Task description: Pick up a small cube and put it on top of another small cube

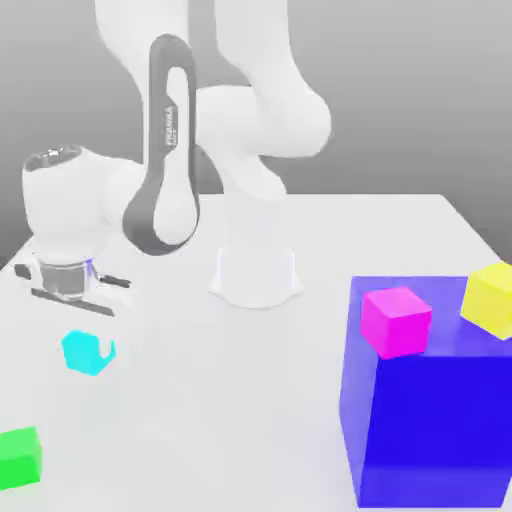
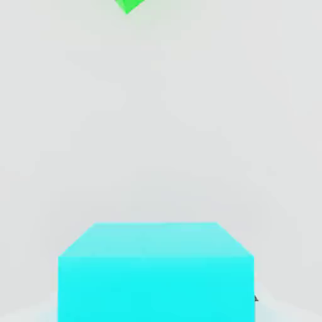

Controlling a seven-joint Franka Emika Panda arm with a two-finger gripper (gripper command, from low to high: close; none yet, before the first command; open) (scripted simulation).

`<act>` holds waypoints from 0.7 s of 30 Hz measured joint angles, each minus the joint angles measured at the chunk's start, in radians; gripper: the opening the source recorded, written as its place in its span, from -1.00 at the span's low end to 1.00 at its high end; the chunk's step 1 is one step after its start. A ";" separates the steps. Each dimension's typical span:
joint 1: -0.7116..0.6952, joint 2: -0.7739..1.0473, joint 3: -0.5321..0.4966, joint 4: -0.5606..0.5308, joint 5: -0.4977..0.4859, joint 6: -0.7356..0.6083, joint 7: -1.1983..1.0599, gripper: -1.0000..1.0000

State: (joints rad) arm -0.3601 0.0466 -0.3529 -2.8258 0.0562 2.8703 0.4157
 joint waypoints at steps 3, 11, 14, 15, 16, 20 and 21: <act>0.009 0.011 0.005 0.071 -0.016 -0.064 0.017 -1.00; 0.029 0.125 0.048 0.353 0.029 -0.239 0.005 -1.00; 0.036 0.168 0.070 0.460 0.048 -0.303 -0.001 -1.00; 0.037 0.187 0.079 0.489 0.056 -0.312 -0.006 -1.00; 0.034 0.214 0.087 0.504 0.069 -0.301 -0.014 -1.00; 0.005 0.336 0.130 0.525 0.127 -0.203 -0.054 1.00; 0.005 0.336 0.130 0.525 0.127 -0.203 -0.054 1.00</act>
State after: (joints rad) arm -0.3547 0.3823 -0.2232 -2.3004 0.1832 2.6670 0.3612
